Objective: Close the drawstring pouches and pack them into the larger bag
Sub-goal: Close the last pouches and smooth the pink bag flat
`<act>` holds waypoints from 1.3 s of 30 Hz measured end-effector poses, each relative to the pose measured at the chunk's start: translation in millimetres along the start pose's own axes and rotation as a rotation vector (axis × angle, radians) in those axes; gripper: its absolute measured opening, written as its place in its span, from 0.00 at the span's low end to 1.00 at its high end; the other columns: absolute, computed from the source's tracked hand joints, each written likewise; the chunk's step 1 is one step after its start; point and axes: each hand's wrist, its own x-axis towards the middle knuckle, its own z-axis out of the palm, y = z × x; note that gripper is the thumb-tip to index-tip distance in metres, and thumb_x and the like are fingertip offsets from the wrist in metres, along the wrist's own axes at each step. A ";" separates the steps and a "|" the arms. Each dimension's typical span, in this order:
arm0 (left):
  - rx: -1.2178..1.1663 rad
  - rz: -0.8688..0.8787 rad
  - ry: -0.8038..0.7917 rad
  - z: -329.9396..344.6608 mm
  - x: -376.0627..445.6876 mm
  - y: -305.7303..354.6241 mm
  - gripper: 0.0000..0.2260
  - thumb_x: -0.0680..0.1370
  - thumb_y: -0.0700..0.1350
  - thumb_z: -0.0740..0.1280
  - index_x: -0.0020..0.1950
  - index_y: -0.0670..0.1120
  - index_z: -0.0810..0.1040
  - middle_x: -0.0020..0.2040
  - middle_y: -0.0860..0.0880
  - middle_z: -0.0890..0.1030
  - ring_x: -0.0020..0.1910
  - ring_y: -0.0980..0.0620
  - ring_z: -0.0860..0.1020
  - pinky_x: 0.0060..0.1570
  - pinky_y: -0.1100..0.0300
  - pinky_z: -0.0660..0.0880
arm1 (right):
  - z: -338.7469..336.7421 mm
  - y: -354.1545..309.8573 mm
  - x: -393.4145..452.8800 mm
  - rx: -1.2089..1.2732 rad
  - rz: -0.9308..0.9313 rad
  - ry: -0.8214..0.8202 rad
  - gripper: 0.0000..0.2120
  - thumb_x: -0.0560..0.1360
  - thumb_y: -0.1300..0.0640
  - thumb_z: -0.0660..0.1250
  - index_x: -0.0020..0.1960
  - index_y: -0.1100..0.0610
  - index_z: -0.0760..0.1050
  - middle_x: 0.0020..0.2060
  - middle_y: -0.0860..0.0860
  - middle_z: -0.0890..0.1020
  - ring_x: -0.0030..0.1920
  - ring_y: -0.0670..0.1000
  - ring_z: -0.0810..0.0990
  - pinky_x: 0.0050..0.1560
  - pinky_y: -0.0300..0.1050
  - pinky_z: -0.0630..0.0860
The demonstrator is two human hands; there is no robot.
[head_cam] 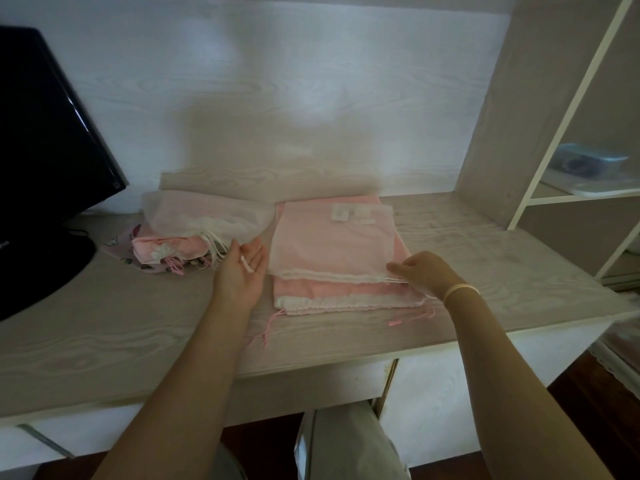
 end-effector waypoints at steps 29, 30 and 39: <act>2.037 0.529 0.074 22.4 -21.1 -16.5 0.12 0.76 0.46 0.61 0.35 0.44 0.78 0.36 0.44 0.74 0.38 0.43 0.73 0.35 0.59 0.64 | 14.0 -18.8 12.7 1.053 0.069 0.194 0.21 0.78 0.53 0.65 0.29 0.56 0.64 0.20 0.50 0.66 0.19 0.48 0.63 0.21 0.38 0.61; 2.025 0.536 0.105 20.6 -19.9 -16.0 0.12 0.76 0.47 0.62 0.38 0.43 0.80 0.38 0.42 0.76 0.40 0.42 0.76 0.36 0.59 0.65 | 10.8 -16.8 14.2 0.936 0.111 0.281 0.19 0.78 0.53 0.64 0.30 0.57 0.67 0.23 0.51 0.68 0.22 0.51 0.66 0.23 0.39 0.64; 1.844 0.477 0.201 13.1 -20.7 1.3 0.13 0.77 0.46 0.62 0.37 0.40 0.78 0.41 0.38 0.80 0.42 0.41 0.78 0.38 0.57 0.67 | 1.6 -8.7 20.8 0.943 0.232 0.497 0.15 0.75 0.52 0.65 0.35 0.55 0.65 0.26 0.52 0.67 0.27 0.51 0.66 0.30 0.44 0.68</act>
